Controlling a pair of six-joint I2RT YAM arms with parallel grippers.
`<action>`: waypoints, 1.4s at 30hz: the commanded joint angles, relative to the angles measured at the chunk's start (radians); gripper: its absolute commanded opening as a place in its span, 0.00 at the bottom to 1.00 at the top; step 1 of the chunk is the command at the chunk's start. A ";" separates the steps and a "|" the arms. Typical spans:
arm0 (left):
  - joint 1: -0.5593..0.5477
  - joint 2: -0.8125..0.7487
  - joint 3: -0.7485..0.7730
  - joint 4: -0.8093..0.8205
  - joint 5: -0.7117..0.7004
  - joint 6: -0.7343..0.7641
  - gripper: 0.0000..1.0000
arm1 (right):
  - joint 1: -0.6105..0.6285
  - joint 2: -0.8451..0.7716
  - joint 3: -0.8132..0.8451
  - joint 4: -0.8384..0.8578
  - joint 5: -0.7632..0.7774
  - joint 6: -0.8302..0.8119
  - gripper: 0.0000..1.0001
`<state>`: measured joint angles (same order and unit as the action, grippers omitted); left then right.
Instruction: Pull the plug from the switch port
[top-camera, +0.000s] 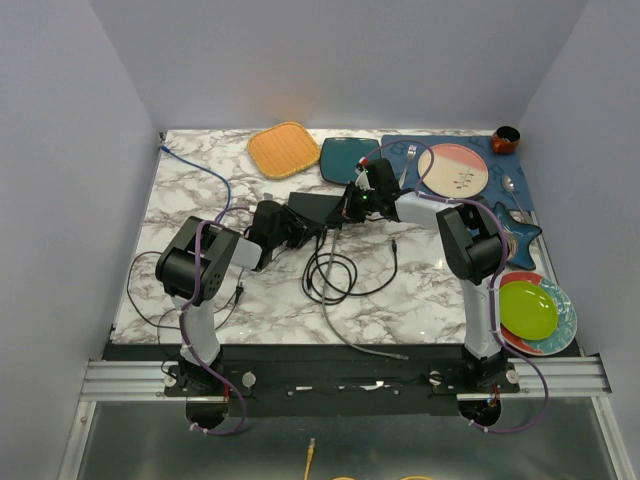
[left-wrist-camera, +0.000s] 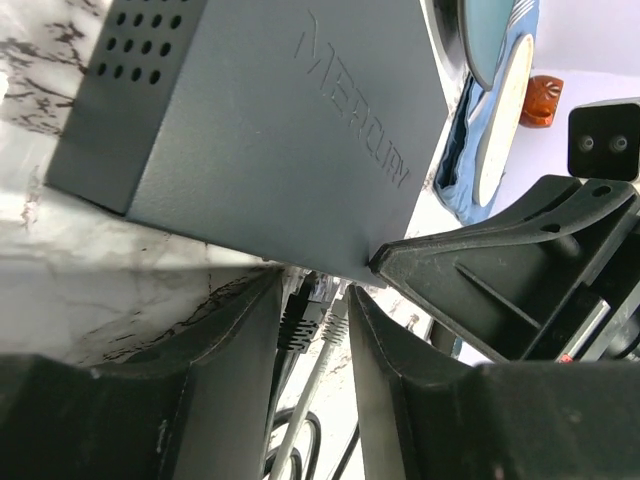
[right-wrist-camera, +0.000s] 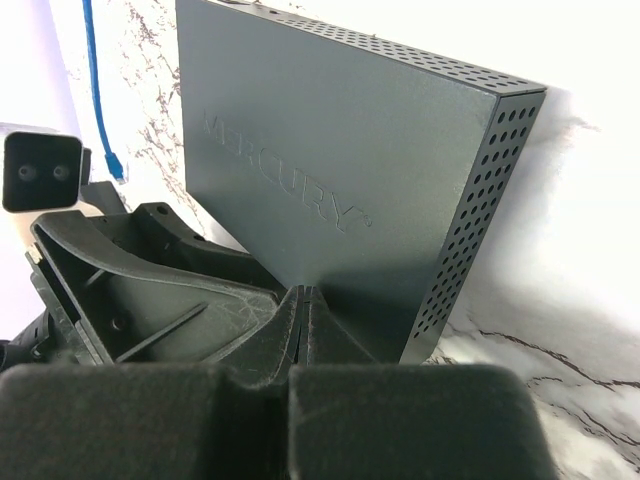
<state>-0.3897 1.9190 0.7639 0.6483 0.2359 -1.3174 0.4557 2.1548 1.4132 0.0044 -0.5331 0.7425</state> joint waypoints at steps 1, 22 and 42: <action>-0.015 0.014 -0.031 -0.029 -0.053 -0.016 0.47 | -0.008 0.045 0.006 -0.069 0.024 -0.023 0.01; -0.038 0.031 -0.025 -0.056 -0.106 -0.086 0.42 | -0.008 0.042 -0.007 -0.070 0.028 -0.023 0.01; -0.038 0.061 0.086 -0.246 -0.107 -0.095 0.42 | -0.008 0.039 -0.013 -0.067 0.027 -0.022 0.01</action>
<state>-0.4187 1.9316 0.8249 0.5404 0.1646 -1.4261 0.4541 2.1548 1.4132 0.0040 -0.5327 0.7410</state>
